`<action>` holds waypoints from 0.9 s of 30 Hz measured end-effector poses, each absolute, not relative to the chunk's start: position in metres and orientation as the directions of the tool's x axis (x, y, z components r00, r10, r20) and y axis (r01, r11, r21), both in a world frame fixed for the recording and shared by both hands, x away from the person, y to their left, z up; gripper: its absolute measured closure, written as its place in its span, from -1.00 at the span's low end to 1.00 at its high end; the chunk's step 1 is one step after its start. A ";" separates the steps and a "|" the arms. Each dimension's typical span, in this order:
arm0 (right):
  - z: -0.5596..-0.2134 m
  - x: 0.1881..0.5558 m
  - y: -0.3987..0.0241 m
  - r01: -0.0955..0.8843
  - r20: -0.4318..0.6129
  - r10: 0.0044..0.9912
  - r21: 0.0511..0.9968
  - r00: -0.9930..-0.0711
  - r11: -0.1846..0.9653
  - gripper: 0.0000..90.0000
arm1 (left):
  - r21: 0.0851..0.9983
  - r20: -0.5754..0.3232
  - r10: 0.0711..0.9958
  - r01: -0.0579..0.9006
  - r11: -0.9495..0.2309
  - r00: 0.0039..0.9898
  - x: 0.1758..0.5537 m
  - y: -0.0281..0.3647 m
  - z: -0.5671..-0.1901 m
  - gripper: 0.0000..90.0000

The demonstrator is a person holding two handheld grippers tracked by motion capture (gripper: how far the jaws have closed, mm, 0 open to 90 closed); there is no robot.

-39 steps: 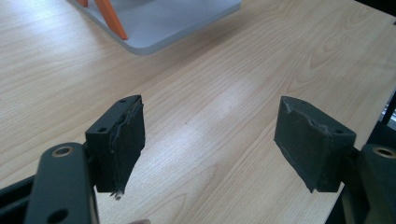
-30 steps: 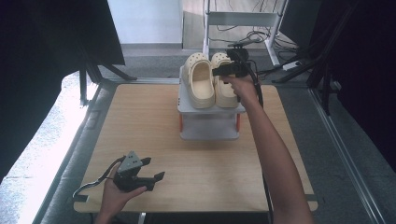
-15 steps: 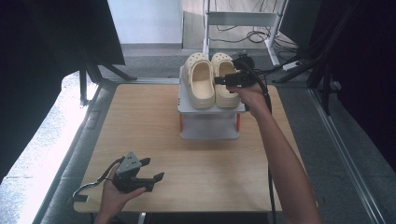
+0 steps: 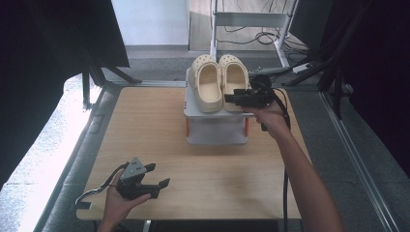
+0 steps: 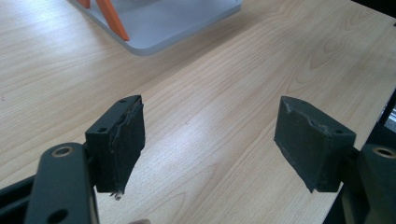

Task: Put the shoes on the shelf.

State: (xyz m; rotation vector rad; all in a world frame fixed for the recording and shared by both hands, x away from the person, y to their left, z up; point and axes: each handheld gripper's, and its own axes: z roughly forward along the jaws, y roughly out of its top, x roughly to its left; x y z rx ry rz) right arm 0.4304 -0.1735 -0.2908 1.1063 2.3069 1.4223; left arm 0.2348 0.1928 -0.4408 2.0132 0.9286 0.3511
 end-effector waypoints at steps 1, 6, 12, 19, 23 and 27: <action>-0.292 0.428 -0.174 0.481 0.194 0.687 0.839 -0.700 0.253 0.09 | 0.806 -0.096 0.724 0.480 -0.346 0.683 0.235 0.192 -0.441 -0.45; -0.302 0.412 -0.180 0.458 0.193 0.649 0.848 -0.736 0.267 0.09 | 0.804 -0.082 0.719 0.472 -0.361 0.691 0.234 0.189 -0.440 -0.44; -0.319 0.399 -0.186 0.448 0.195 0.632 0.853 -0.750 0.269 0.09 | 0.803 -0.081 0.719 0.473 -0.364 0.690 0.234 0.188 -0.441 -0.44; -0.333 0.394 -0.190 0.448 0.204 0.620 0.853 -0.757 0.267 0.08 | 0.801 -0.080 0.719 0.473 -0.366 0.690 0.235 0.188 -0.441 -0.44; -0.335 0.393 -0.190 0.447 0.202 0.617 0.852 -0.761 0.272 0.07 | 0.800 -0.081 0.720 0.475 -0.365 0.690 0.235 0.187 -0.441 -0.44; -0.335 0.393 -0.190 0.446 0.208 0.610 0.854 -0.765 0.268 0.01 | 0.801 -0.086 0.723 0.478 -0.359 0.686 0.237 0.188 -0.441 -0.44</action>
